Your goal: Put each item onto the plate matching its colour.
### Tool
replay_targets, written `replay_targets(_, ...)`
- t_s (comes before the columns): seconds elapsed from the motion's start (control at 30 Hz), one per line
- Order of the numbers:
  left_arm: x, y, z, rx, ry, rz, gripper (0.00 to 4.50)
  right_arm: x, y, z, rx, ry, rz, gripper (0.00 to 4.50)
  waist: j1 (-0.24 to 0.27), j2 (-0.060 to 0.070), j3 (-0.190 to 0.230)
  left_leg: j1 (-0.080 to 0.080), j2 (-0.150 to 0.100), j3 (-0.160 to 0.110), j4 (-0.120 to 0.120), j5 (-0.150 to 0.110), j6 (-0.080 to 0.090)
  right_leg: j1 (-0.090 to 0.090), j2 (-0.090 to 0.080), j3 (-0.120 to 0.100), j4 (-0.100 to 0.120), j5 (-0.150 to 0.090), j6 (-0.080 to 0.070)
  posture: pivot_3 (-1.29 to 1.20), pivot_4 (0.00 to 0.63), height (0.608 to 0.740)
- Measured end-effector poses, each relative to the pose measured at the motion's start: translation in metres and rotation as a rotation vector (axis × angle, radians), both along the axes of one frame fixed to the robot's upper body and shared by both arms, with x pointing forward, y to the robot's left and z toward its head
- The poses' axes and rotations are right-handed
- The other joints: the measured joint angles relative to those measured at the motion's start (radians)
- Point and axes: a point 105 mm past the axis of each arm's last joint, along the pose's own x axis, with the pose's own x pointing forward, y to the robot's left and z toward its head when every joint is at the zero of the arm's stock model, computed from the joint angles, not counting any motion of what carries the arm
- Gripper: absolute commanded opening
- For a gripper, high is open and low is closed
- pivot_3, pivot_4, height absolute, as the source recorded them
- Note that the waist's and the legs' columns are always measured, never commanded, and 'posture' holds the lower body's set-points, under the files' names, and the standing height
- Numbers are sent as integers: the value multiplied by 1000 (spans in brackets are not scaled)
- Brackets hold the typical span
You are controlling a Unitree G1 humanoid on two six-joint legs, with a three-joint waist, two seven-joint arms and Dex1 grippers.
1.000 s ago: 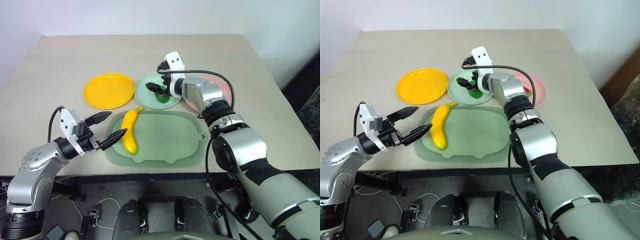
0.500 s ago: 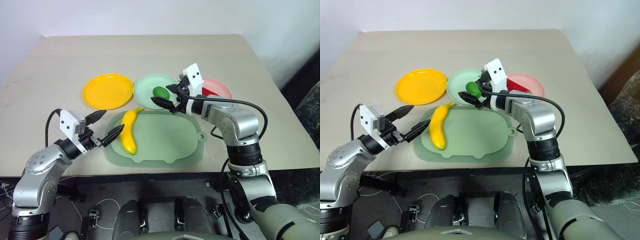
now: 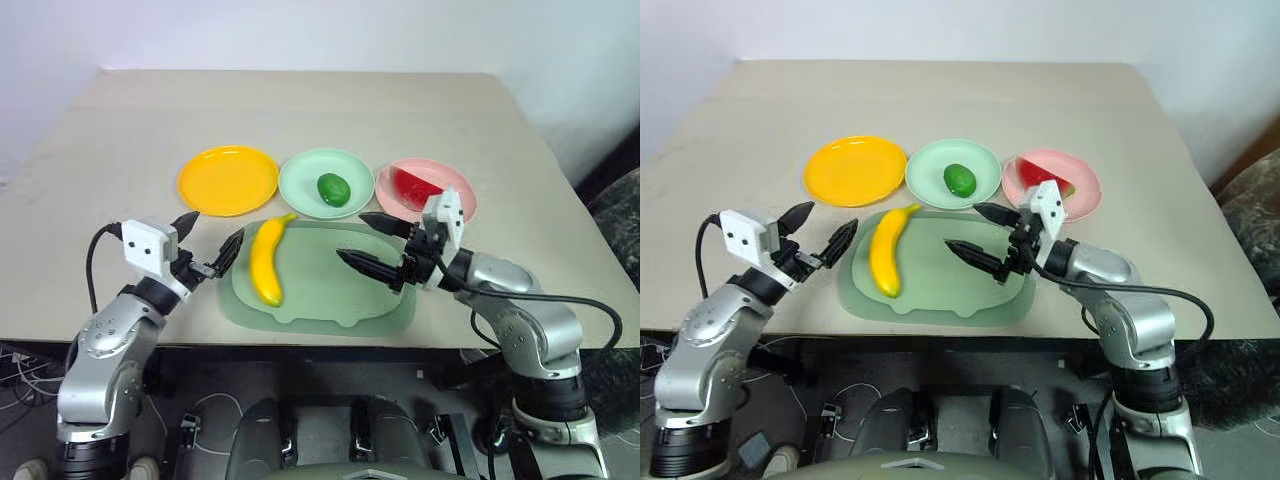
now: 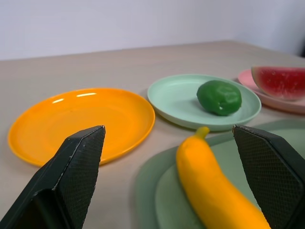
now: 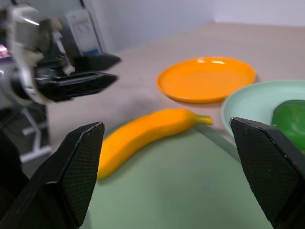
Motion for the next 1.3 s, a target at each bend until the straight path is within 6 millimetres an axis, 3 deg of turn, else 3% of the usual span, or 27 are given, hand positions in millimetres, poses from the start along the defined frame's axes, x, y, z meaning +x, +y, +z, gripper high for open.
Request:
replay_targets(0.47,14,-24,-22,99,169,141,4500,-5,5,-3,-36,-72,34,4453,0,0,0,0,0,-1,0,0,0,0,0,0,0,0,0,0,150,695)
replay_targets(0.67,13,-37,-27,96,249,65,4500,-5,5,-2,-48,-102,26,4453,0,0,0,0,0,-1,0,0,0,0,0,0,1,0,0,0,150,695)
replay_targets(0.9,18,-39,-37,112,352,50,4500,-3,6,-2,-49,-101,5,4453,0,0,0,0,0,-1,0,0,0,0,0,0,1,0,0,0,150,695)
replay_targets(1.07,22,-45,-44,107,423,11,4500,4,8,9,-56,-123,-27,4453,0,0,0,0,0,-1,0,0,0,0,0,0,1,0,0,0,150,695)
replay_targets(1.17,22,-49,-48,98,461,-18,3889,8,8,12,-59,-122,-51,4500,0,0,0,0,0,-1,0,0,0,0,0,0,1,0,0,0,150,695)
replay_targets(1.3,21,-53,-47,73,487,-63,2600,9,7,11,-62,-111,-72,4500,0,0,0,1,0,-1,1,0,0,1,0,0,1,0,0,0,150,695)
